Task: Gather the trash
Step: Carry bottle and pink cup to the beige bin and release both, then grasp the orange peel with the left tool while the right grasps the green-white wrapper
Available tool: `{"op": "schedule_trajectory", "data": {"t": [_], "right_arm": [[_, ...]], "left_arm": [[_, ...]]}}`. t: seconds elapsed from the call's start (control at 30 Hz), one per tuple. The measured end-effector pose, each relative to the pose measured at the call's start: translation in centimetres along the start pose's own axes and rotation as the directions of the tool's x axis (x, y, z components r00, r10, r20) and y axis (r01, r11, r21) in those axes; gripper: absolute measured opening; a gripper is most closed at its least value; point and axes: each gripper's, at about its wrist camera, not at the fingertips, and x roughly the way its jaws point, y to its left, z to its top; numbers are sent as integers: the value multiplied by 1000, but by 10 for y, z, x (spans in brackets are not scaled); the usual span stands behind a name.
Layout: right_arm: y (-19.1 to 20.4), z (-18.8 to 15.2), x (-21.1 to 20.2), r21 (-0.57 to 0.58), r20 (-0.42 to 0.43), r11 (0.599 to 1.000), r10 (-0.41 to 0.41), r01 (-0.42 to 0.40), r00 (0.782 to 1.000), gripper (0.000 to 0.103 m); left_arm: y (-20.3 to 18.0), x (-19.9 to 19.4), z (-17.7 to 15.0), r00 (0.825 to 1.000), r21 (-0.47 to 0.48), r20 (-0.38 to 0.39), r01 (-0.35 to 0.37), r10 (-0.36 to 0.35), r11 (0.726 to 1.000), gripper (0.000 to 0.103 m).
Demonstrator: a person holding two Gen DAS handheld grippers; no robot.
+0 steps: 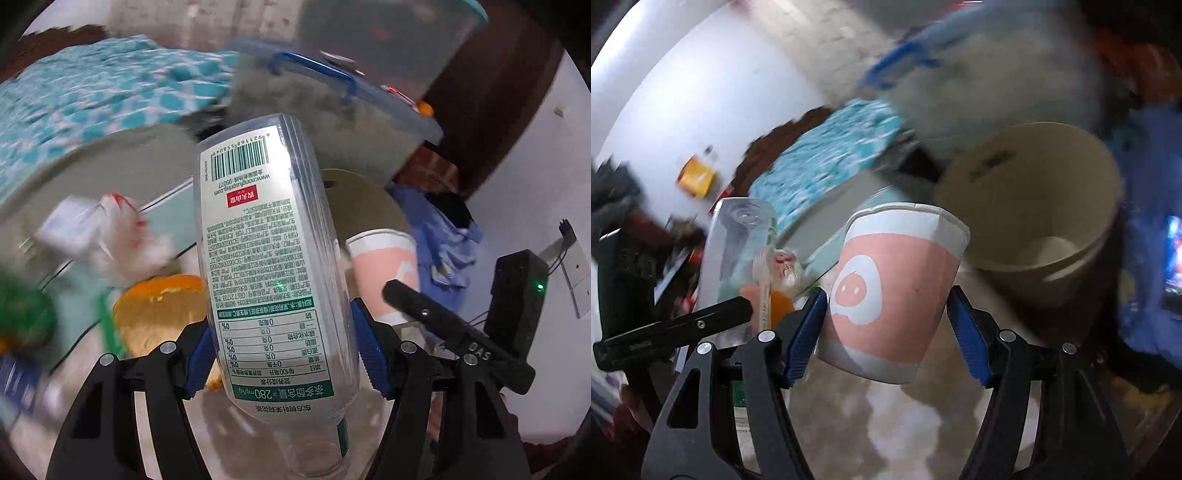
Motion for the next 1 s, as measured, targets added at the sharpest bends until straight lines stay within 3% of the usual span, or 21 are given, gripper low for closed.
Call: {"op": "schedule_trajectory", "data": {"t": [0.17, 0.23, 0.3, 0.43, 0.5, 0.63, 0.8, 0.93, 1.0], "right_arm": [[-49, 30, 8, 81, 28, 991, -106, 103, 994, 73], [-64, 41, 17, 152, 2, 985, -77, 76, 997, 76], [-73, 50, 24, 200, -9, 977, -76, 76, 997, 86], [-74, 47, 17, 206, 39, 974, -100, 89, 994, 86], [-75, 46, 14, 195, 58, 976, -108, 95, 992, 86], [-73, 45, 12, 184, 78, 976, -134, 118, 988, 86], [-71, 47, 10, 167, 103, 975, -169, 150, 980, 81], [-52, 47, 11, 74, 120, 977, -210, 202, 970, 76], [-39, 48, 13, 32, 127, 981, -194, 192, 973, 71]], "left_arm": [[-38, 61, 48, 994, 42, -65, 95, -92, 995, 66], [-55, 89, 69, 992, 83, -87, 95, -88, 992, 68], [-61, 112, 83, 991, 89, -110, 87, -77, 992, 78], [-66, 120, 92, 996, 107, -85, 38, -29, 994, 79], [-64, 111, 89, 997, 112, -65, 47, -40, 993, 79], [-40, 87, 80, 1000, 84, -23, 21, -20, 996, 79], [22, 62, 52, 999, -81, -30, 19, -21, 997, 78], [65, 43, 23, 1000, -167, -20, -19, 15, 986, 77], [86, 33, 11, 999, -225, -31, -26, 19, 974, 71]]}}
